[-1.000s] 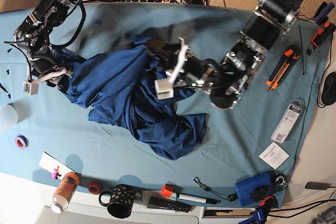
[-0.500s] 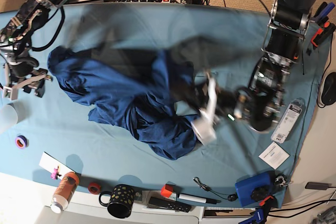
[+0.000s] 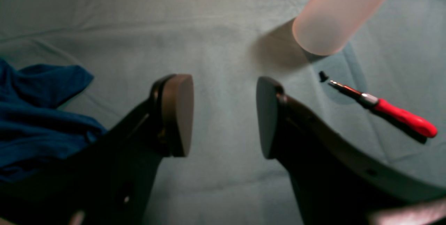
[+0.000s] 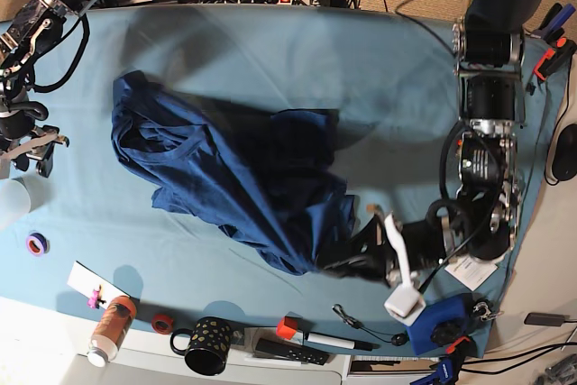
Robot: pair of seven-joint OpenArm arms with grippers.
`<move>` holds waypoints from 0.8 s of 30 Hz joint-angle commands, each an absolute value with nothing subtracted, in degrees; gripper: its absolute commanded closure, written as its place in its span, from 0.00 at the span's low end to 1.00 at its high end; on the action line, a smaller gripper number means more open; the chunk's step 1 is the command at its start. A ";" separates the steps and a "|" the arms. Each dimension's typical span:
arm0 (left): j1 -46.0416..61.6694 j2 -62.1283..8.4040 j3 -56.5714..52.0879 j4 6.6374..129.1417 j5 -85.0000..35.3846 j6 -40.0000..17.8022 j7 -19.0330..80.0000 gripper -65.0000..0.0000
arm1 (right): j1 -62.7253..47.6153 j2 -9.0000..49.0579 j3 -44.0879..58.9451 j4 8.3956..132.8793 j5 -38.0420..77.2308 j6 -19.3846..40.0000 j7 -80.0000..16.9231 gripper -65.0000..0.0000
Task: Layout the t-shirt on the table in an organized manner, then fold the t-shirt properly
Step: 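Lower the left gripper onto the shirt hem and grasp it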
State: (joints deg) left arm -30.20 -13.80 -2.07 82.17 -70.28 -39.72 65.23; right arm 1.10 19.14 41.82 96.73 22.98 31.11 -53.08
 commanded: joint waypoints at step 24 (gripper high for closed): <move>-42.89 -0.64 12.32 83.11 -55.99 -40.00 54.22 1.00 | 1.89 9.08 41.93 97.69 29.26 35.38 -54.00 0.55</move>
